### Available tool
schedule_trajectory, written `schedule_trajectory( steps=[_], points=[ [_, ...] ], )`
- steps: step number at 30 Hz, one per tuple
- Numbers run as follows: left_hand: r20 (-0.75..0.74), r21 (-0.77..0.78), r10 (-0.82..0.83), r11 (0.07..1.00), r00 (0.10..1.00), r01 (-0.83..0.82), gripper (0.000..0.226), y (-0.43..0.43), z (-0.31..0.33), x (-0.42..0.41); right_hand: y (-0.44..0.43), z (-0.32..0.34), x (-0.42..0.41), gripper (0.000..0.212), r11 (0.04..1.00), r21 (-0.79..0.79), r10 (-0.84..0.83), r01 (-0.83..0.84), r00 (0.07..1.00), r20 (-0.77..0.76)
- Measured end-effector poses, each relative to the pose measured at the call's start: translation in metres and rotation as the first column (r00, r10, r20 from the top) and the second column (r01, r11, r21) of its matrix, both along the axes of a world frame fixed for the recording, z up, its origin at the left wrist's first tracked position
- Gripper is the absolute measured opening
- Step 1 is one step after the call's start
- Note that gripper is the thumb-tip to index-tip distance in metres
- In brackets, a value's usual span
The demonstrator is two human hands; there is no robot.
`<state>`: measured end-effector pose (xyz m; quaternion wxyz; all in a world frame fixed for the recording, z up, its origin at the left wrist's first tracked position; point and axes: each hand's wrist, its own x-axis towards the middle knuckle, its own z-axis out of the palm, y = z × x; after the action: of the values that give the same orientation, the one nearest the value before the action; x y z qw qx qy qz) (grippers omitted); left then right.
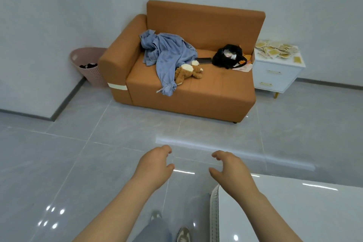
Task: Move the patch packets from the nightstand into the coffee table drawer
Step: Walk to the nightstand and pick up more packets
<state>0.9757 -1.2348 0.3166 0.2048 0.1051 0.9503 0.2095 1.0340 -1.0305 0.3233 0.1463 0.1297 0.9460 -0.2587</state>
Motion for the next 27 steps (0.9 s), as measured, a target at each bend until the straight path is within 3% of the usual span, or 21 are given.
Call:
schedule_trajectory(
  steps=[15,27],
  points=[
    [-0.003,0.001,-0.237,0.971,0.971,0.237,0.044,0.079,-0.001,-0.232,0.059,0.001,-0.184,0.048,0.953,-0.017,-0.303,0.303,0.953,0.013],
    [-0.006,-0.010,-0.439,0.898,0.898,0.439,0.043,0.192,-0.005,-0.359,0.155,0.001,-0.281,0.049,0.888,0.033,-0.458,0.458,0.889,0.008]
  ],
)
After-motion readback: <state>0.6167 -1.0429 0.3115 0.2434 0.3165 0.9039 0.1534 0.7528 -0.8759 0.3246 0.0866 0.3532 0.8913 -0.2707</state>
